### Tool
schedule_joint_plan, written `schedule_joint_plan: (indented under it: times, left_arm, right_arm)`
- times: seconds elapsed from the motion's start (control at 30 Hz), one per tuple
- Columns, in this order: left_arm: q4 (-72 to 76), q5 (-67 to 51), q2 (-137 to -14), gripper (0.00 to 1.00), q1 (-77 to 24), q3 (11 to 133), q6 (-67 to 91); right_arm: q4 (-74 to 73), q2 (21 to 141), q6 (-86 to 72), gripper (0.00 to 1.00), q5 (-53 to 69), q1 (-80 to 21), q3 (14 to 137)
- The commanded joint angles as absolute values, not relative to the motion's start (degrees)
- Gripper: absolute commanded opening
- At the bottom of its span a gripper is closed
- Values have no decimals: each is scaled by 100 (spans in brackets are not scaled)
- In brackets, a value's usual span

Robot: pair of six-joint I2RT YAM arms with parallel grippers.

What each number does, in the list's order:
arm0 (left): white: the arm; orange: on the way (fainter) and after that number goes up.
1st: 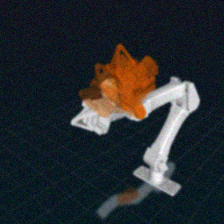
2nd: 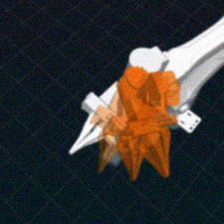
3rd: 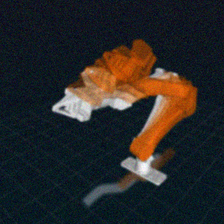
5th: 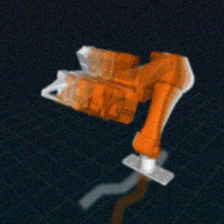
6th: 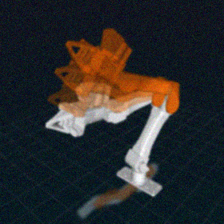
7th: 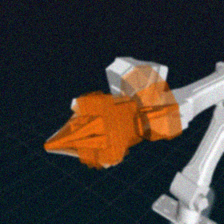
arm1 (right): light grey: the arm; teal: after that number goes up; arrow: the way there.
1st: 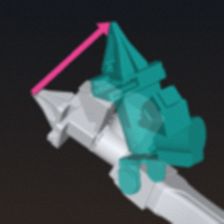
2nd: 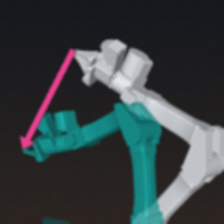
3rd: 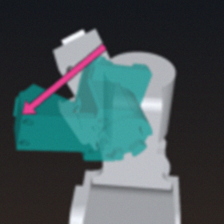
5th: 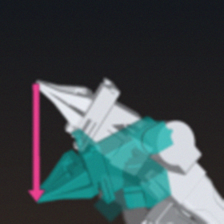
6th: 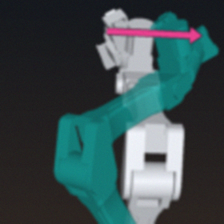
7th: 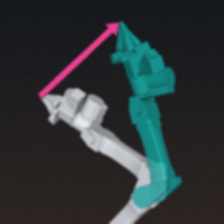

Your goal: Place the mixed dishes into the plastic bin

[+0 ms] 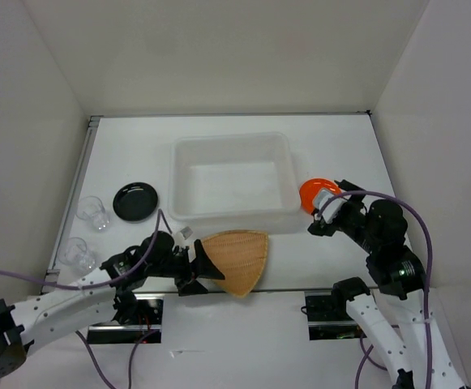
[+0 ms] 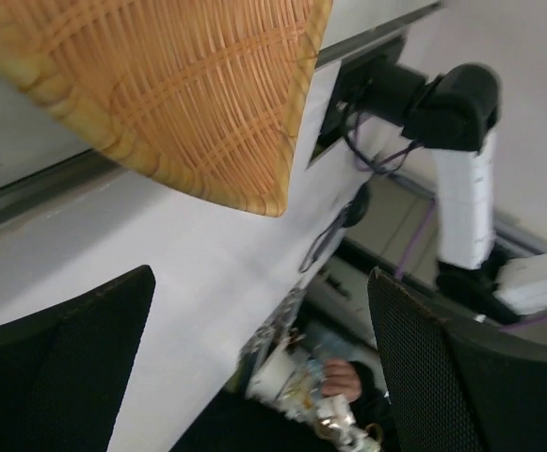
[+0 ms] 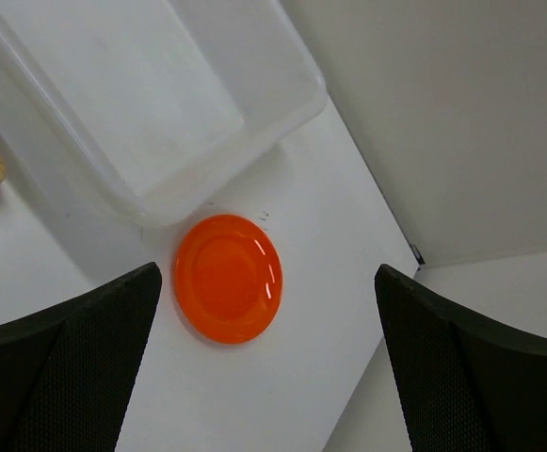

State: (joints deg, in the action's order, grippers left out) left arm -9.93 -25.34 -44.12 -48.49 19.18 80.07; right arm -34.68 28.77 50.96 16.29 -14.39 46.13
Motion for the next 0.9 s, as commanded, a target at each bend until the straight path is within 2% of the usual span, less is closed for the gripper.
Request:
schedule_joint_plan:
  times: [0.0,0.2,0.3,0.37,0.63,0.73,0.87]
  left_arm:
    - [-528,-2109,-3509,100,-4930,1321,9296]
    - [-1432,-1697,-1348,100,-4992,344,10414]
    - [-2142,-1416,257,100,-4992,124,10801]
    - [-2531,-1170,588,100,-4992,123,10802]
    - [-2258,-1204,-1001,100,-4992,246,10802]
    - [-2407,-1143,-1712,100,-4992,632,10688]
    - [-2356,-932,-3293,100,-4992,1308,10319]
  right_arm:
    - [-3339,2637,4649,98,1415,-1477,4702]
    - [-3463,2698,4579,98,1020,-1477,4957]
    - [-3516,2593,4693,98,1020,-1477,4957]
    - [-3577,2523,4755,98,1072,-1477,4957]
    - [-3577,2417,4878,98,906,-1477,4957]
    - [-3691,2277,4878,98,853,-1477,4957]
    - [-3753,2153,4931,98,853,-1477,4957]
